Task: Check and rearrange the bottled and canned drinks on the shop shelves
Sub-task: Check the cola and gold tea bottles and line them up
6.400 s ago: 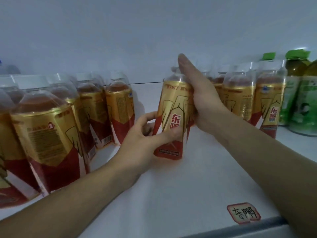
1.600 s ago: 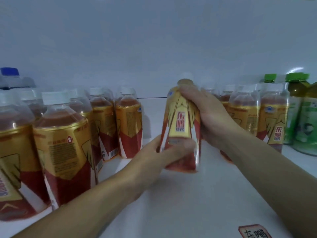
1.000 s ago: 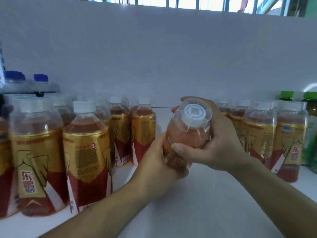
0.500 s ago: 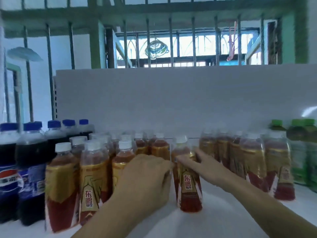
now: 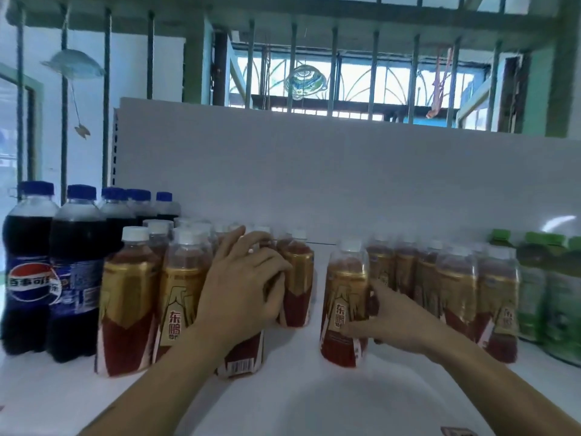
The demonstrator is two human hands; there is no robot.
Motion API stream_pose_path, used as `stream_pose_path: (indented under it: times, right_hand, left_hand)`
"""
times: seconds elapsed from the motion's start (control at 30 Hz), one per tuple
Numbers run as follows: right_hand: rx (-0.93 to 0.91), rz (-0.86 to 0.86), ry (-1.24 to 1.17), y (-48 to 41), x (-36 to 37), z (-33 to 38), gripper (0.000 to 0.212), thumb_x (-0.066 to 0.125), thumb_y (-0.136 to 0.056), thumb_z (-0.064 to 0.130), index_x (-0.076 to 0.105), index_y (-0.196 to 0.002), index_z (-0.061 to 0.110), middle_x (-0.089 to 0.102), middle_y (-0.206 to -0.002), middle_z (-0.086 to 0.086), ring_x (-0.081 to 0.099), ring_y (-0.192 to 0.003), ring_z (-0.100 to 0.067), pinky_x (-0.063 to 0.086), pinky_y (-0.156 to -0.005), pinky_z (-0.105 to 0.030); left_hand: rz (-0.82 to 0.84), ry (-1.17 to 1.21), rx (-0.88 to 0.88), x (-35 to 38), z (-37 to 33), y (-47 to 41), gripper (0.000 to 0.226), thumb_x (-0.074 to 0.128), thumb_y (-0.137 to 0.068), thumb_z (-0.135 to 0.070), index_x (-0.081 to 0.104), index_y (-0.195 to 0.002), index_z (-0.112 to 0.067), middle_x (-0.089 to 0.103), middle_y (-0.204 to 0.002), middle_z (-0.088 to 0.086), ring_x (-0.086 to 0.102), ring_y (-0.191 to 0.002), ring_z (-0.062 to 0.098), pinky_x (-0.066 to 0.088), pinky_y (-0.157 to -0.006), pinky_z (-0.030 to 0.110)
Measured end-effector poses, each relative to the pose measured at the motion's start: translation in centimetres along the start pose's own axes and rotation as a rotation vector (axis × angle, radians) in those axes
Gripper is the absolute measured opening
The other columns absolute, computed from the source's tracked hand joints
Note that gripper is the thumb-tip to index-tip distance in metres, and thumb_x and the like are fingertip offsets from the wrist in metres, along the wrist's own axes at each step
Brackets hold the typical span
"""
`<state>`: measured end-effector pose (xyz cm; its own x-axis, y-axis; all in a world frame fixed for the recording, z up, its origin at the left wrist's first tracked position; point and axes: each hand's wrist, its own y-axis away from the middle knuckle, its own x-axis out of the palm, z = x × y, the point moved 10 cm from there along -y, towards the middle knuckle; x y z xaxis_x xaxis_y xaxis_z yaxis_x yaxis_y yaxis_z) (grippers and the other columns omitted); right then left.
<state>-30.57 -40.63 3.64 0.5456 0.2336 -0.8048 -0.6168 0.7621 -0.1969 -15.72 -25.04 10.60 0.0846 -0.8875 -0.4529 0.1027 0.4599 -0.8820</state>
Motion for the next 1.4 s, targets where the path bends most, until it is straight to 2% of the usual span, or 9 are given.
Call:
stream_pose_path:
  times: [0.3, 0.43, 0.57, 0.73, 0.9, 1.03, 1.1, 1.3, 1.4]
  right_hand:
    - [-0.126, 0.007, -0.101, -3.8, 5.0, 5.7, 0.082, 0.082, -0.08, 0.038, 0.035, -0.147, 0.032, 0.061, -0.114, 0.011, 0.063, -0.107, -0.018, 0.053, -0.094, -0.035]
    - [-0.195, -0.026, -0.075, -5.2, 6.9, 7.6, 0.073, 0.078, -0.084, 0.036, 0.035, -0.141, 0.023, 0.059, -0.107, 0.007, 0.057, -0.09, -0.013, 0.045, -0.067, -0.019]
    - [-0.196, -0.087, -0.12, -5.3, 7.0, 6.8, 0.08, 0.068, -0.058, 0.066, 0.052, -0.126, 0.027, 0.067, -0.106, 0.012, 0.066, -0.097, -0.012, 0.057, -0.084, -0.034]
    - [-0.281, -0.06, -0.124, -5.3, 7.6, 5.8, 0.081, 0.075, -0.061, 0.066, 0.047, -0.132, 0.039, 0.067, -0.118, 0.011, 0.066, -0.108, -0.012, 0.058, -0.092, -0.042]
    - [-0.242, -0.101, -0.025, -3.7, 3.8, 5.7, 0.058, 0.073, -0.086, 0.027, 0.049, -0.14, 0.028, 0.057, -0.132, 0.001, 0.058, -0.118, -0.018, 0.05, -0.1, -0.041]
    - [-0.113, -0.276, 0.116, -5.3, -1.7, 2.5, 0.064, 0.06, -0.095, 0.03, 0.035, -0.153, 0.021, 0.036, -0.155, -0.005, 0.051, -0.131, -0.025, 0.043, -0.106, -0.038]
    - [-0.04, -0.323, 0.137, -6.7, -4.1, 0.8, 0.068, 0.059, -0.095, 0.03, 0.029, -0.155, 0.019, 0.027, -0.161, -0.006, 0.044, -0.138, -0.026, 0.04, -0.109, -0.039]
    - [0.095, -0.392, 0.322, -11.0, -8.9, -1.7, 0.081, 0.057, -0.096, 0.03, 0.007, -0.16, 0.019, -0.003, -0.169, -0.009, 0.047, -0.135, -0.036, 0.044, -0.098, -0.039]
    - [0.106, -0.328, 0.49, -13.5, -9.0, -2.1, 0.08, 0.055, -0.097, 0.03, 0.007, -0.159, 0.017, 0.012, -0.164, -0.019, 0.048, -0.131, -0.04, 0.043, -0.096, -0.041]
  left_hand:
    - [-0.053, 0.032, 0.05, -0.5, -0.2, 0.5, 0.025, 0.051, -0.087, -0.031, 0.075, -0.089, -0.024, 0.073, -0.093, -0.007, 0.057, -0.112, 0.016, 0.025, -0.12, 0.044]
    - [-0.075, 0.039, 0.061, -0.6, -0.2, 0.5, 0.023, 0.054, -0.086, -0.029, 0.076, -0.087, -0.022, 0.073, -0.088, -0.007, 0.06, -0.103, 0.013, 0.025, -0.12, 0.045]
    - [-0.071, -0.004, 0.086, -0.5, -0.7, 0.5, 0.025, 0.053, -0.086, -0.029, 0.076, -0.087, -0.022, 0.073, -0.088, -0.006, 0.064, -0.099, 0.016, 0.027, -0.118, 0.051]
    - [0.062, -0.132, 0.131, 0.3, -1.2, 0.3, 0.031, 0.046, -0.088, -0.035, 0.075, -0.091, -0.025, 0.074, -0.091, -0.006, 0.065, -0.101, 0.019, 0.021, -0.12, 0.055]
    - [0.128, -0.139, 0.175, 0.2, -1.7, 0.2, 0.033, 0.044, -0.087, -0.039, 0.075, -0.094, -0.029, 0.074, -0.09, -0.01, 0.066, -0.101, 0.014, 0.013, -0.123, 0.05]
    - [0.185, 0.101, 0.26, 1.9, -6.7, -0.7, 0.029, 0.046, -0.089, -0.038, 0.074, -0.094, -0.031, 0.07, -0.088, -0.014, 0.063, -0.086, 0.007, 0.047, -0.102, 0.036]
    - [0.291, 0.222, 0.184, 4.1, -8.9, -1.9, 0.029, 0.044, -0.096, -0.043, 0.07, -0.108, -0.035, 0.068, -0.098, -0.019, 0.062, -0.088, 0.002, 0.053, -0.085, 0.026]
    - [0.566, 0.451, -0.201, 14.2, -8.0, -3.2, 0.03, 0.052, -0.099, -0.042, 0.062, -0.127, -0.034, 0.065, -0.119, -0.016, 0.059, -0.107, 0.004, 0.052, -0.091, 0.026]
    - [0.595, 0.512, -0.307, 17.1, -7.0, -2.5, 0.032, 0.056, -0.098, -0.041, 0.061, -0.129, -0.034, 0.063, -0.123, -0.016, 0.057, -0.113, 0.003, 0.049, -0.096, 0.023]
